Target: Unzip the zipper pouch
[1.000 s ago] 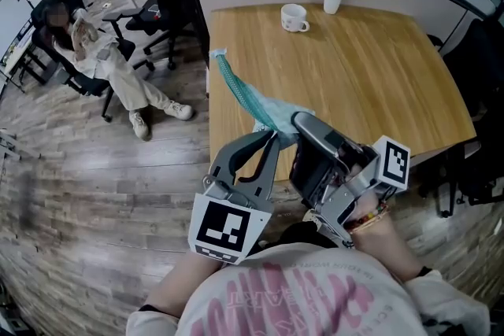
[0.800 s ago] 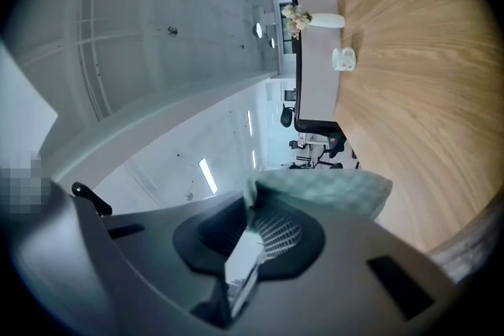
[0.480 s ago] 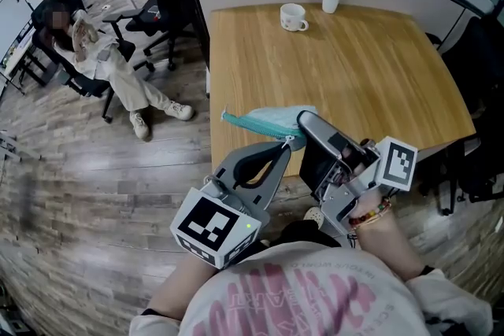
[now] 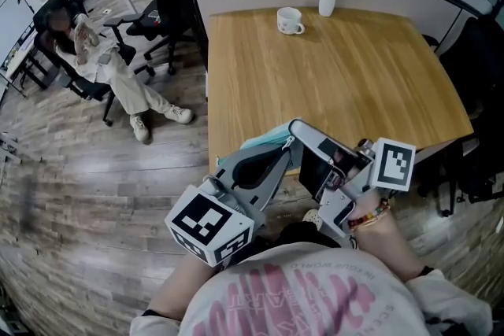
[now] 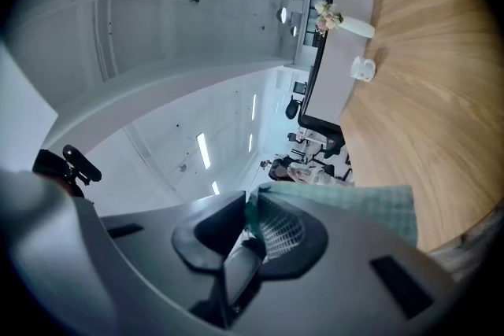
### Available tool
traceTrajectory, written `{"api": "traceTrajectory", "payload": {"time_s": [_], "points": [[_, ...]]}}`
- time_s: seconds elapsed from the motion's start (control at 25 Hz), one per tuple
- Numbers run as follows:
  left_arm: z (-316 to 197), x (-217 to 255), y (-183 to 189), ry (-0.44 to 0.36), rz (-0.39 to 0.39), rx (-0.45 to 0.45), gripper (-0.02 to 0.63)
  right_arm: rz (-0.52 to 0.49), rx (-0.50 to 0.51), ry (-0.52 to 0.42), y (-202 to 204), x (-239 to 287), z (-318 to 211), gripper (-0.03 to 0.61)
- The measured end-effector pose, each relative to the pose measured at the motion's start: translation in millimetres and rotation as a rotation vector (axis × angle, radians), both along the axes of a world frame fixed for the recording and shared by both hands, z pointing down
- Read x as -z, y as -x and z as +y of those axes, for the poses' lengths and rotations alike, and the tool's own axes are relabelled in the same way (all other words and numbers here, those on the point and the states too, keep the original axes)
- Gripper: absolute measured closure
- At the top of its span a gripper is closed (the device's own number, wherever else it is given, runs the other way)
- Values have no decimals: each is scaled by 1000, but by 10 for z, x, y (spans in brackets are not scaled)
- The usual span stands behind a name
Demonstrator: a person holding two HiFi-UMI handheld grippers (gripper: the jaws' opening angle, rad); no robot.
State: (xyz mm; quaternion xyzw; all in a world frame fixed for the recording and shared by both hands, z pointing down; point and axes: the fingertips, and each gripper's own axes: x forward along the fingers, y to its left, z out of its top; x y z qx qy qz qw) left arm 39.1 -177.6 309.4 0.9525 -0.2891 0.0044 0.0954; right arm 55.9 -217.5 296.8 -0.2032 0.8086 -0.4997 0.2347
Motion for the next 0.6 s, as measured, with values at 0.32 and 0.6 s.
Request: {"api": "traceTrajectory", "payload": {"time_s": [0.32, 0.6], "points": [[119, 36, 52, 63, 107, -6, 612, 7, 27, -20, -2, 30, 101, 538], [168, 60, 99, 81, 126, 3, 612, -17, 27, -20, -14, 77, 131, 538]]}}
